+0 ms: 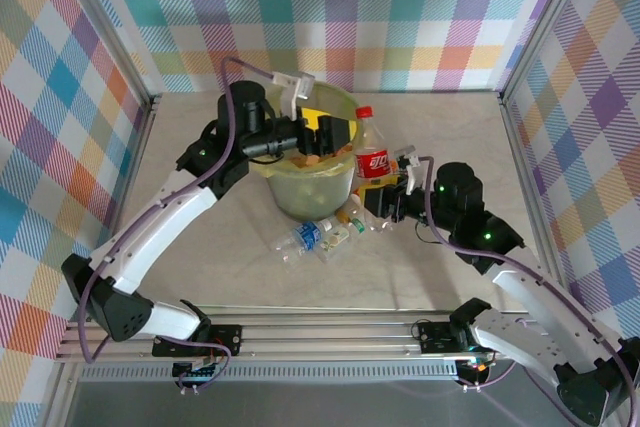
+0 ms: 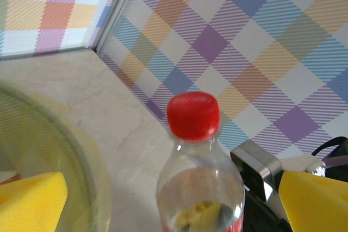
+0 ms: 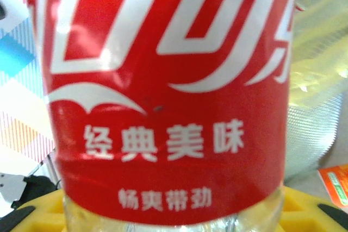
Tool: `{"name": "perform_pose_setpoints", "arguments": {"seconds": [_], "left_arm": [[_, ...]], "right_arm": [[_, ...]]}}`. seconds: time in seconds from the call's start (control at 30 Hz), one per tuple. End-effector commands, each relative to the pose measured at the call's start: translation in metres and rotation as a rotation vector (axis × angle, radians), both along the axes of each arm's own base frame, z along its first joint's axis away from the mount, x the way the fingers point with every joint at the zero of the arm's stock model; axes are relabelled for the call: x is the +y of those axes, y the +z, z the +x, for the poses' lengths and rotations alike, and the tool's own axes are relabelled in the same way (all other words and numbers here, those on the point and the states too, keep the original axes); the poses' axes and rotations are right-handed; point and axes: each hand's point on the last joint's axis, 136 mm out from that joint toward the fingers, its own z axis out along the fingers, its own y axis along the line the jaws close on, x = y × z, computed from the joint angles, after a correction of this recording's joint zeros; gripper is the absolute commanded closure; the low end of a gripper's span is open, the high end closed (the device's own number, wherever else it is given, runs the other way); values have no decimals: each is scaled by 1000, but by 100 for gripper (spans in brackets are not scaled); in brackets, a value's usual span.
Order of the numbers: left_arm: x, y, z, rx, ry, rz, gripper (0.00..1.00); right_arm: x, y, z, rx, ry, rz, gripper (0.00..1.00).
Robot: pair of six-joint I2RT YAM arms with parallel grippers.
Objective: Put the plastic bottles in the bin
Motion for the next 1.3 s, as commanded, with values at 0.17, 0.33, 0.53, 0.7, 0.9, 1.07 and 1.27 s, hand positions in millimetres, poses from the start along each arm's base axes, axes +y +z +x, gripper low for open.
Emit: {"name": "perform_pose_setpoints", "arguments": {"seconds": [0.17, 0.33, 0.53, 0.7, 0.9, 1.07, 1.27], "left_arm": [[-30, 9, 2, -27, -86, 13, 7], [-35, 8, 4, -24, -92, 13, 35], [-33, 12, 2, -38, -84, 10, 71], [-27, 17, 2, -64, -60, 16, 89], [-15, 33, 3, -131, -1, 19, 100], [-2, 56, 7, -178, 36, 10, 100], [24, 95, 26, -243, 113, 8, 100]], "right_arm": [[22, 31, -10, -118, 96, 28, 52], [23, 32, -12, -126, 101, 21, 52], [23, 30, -11, -123, 89, 12, 50], [21, 29, -9, -118, 70, 9, 36], [15, 27, -9, -113, 46, -7, 6], [4, 24, -10, -106, -1, -25, 0], [-8, 29, -17, -116, -38, -6, 0]]}}
